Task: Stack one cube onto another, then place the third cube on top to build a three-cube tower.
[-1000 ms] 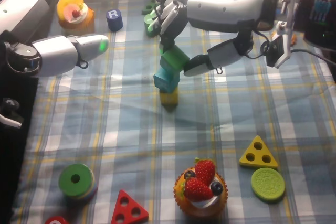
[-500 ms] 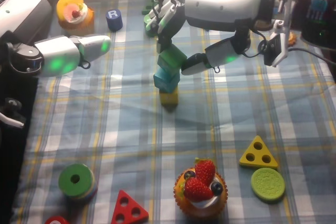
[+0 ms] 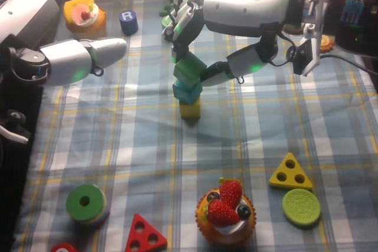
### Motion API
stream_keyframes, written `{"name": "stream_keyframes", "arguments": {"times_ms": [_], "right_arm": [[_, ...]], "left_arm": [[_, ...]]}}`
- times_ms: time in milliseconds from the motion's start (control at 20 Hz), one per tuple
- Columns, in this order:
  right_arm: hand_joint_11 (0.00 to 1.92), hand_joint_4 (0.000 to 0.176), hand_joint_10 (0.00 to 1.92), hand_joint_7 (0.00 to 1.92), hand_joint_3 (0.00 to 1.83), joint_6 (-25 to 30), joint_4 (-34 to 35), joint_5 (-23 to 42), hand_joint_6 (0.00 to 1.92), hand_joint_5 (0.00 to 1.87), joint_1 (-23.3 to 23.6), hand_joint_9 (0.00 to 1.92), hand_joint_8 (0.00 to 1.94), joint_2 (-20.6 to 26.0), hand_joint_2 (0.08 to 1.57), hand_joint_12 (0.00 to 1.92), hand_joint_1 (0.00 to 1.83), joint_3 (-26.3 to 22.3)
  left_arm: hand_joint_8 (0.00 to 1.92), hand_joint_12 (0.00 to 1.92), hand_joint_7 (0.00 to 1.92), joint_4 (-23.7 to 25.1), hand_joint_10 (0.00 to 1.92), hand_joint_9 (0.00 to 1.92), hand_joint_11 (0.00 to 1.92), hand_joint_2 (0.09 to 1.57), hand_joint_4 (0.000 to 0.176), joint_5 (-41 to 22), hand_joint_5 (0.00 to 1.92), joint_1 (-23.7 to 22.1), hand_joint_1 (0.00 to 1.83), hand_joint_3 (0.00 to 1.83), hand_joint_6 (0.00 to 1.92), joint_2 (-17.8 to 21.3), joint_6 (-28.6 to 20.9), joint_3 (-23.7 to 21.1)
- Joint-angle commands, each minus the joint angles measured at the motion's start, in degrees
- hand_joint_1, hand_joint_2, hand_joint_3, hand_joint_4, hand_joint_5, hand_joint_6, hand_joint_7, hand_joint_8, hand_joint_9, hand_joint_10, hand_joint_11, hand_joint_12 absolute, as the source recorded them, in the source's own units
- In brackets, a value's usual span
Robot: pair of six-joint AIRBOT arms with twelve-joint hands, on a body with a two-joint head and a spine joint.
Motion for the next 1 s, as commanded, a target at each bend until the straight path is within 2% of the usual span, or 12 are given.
{"name": "stream_keyframes", "arguments": {"times_ms": [0,150,200,300,400,600,650,750,800,850,900,950], "right_arm": [[0.0,0.075,0.01,0.77,0.0,0.36,2.37,4.98,0.97,0.99,1.06,0.61,0.0,-0.1,1.1,1.17,1.06,-0.14],[0.0,0.088,0.01,0.77,0.0,0.48,2.29,4.92,0.99,0.98,1.06,0.62,0.0,-0.08,1.11,1.16,1.05,-0.13],[0.0,0.0,0.01,0.75,0.0,0.51,2.28,4.9,0.47,0.85,1.06,0.61,0.0,-0.07,1.02,1.11,1.04,-0.13],[0.0,0.0,0.01,0.74,0.0,0.55,2.28,4.85,0.09,0.9,1.06,0.62,0.0,-0.07,1.0,1.18,1.01,-0.13],[0.0,0.0,0.01,0.74,0.0,0.55,2.29,4.79,0.02,0.89,1.06,0.64,0.0,-0.05,0.98,1.28,1.0,-0.12],[0.0,0.0,0.0,0.71,0.0,0.73,2.3,4.76,0.01,0.89,1.06,0.6,0.0,-0.03,0.98,1.2,0.99,-0.15],[0.0,0.008,0.0,0.66,0.0,0.83,2.32,4.77,0.0,0.84,1.06,0.56,0.0,-0.03,1.0,1.15,0.98,-0.25],[0.0,0.003,0.0,0.62,0.0,0.83,2.68,4.95,0.0,0.79,1.06,0.52,0.0,-0.03,0.99,1.09,0.98,-1.1],[0.0,0.028,0.0,0.5,0.0,0.83,3.08,5.7,0.0,0.62,1.06,0.41,0.0,-0.03,0.97,0.83,0.9,-1.95],[0.0,0.028,0.0,0.46,0.0,0.83,3.46,6.18,0.0,0.55,1.06,0.37,0.0,0.56,0.96,0.73,0.87,-2.25],[0.0,0.028,0.0,0.46,0.0,0.83,4.63,7.32,0.0,0.55,1.06,0.37,0.0,2.02,0.96,0.73,0.87,-2.83],[0.0,0.004,0.0,0.33,0.0,0.8,6.15,9.32,0.0,0.36,1.06,0.3,0.0,3.71,0.97,0.65,0.8,-3.21]], "left_arm": [[0.0,0.52,0.1,1.45,0.0,0.11,0.0,1.14,0.159,-6.64,0.11,-0.8,0.76,0.0,0.0,-0.13,-0.46,0.33],[0.0,0.53,0.11,1.45,0.0,0.11,0.0,1.14,0.162,-6.65,0.1,-0.81,0.74,0.0,0.0,-0.13,-0.46,0.32],[0.0,0.53,0.11,1.45,0.0,0.11,0.0,1.14,0.154,-6.65,0.11,-0.81,0.76,0.0,0.0,-0.13,-0.46,0.31],[0.0,0.53,0.11,1.43,0.0,0.11,0.0,1.14,0.149,-6.65,0.11,-0.81,0.75,0.0,0.0,-0.15,-0.46,0.3],[0.0,0.52,0.1,1.42,0.0,0.11,0.0,1.14,0.168,-6.65,0.1,-0.81,0.77,0.0,0.0,-0.15,-0.46,0.29],[0.0,0.48,0.1,1.42,0.0,0.1,0.0,1.15,0.163,-6.65,0.1,-0.81,0.75,0.0,0.0,-0.18,-0.46,0.26],[0.0,0.45,0.09,1.39,0.0,0.09,0.0,1.15,0.156,-6.69,0.1,-0.81,0.73,0.0,0.0,-0.19,-0.46,0.23],[0.0,0.41,0.1,1.29,0.0,0.09,0.0,1.15,0.154,-6.96,0.1,-0.81,0.72,0.0,0.0,-0.16,-0.46,0.1],[0.0,0.42,0.11,1.24,0.0,0.1,0.0,1.14,0.141,-7.16,0.11,-0.79,0.74,0.0,0.0,-0.12,-0.47,-0.03],[0.0,0.43,0.11,1.24,0.0,0.1,0.0,1.15,0.138,-7.35,0.11,-0.77,0.73,0.0,0.0,-0.07,-0.63,-0.16],[0.0,0.43,0.11,1.62,0.0,0.1,0.0,1.15,0.138,-7.76,0.11,-0.63,0.73,0.0,0.0,0.13,-1.44,-0.32],[0.0,0.34,0.13,2.82,0.0,0.1,0.0,1.13,0.111,-8.57,0.12,-0.26,0.72,0.0,0.0,0.55,-4.22,-0.36]]}}
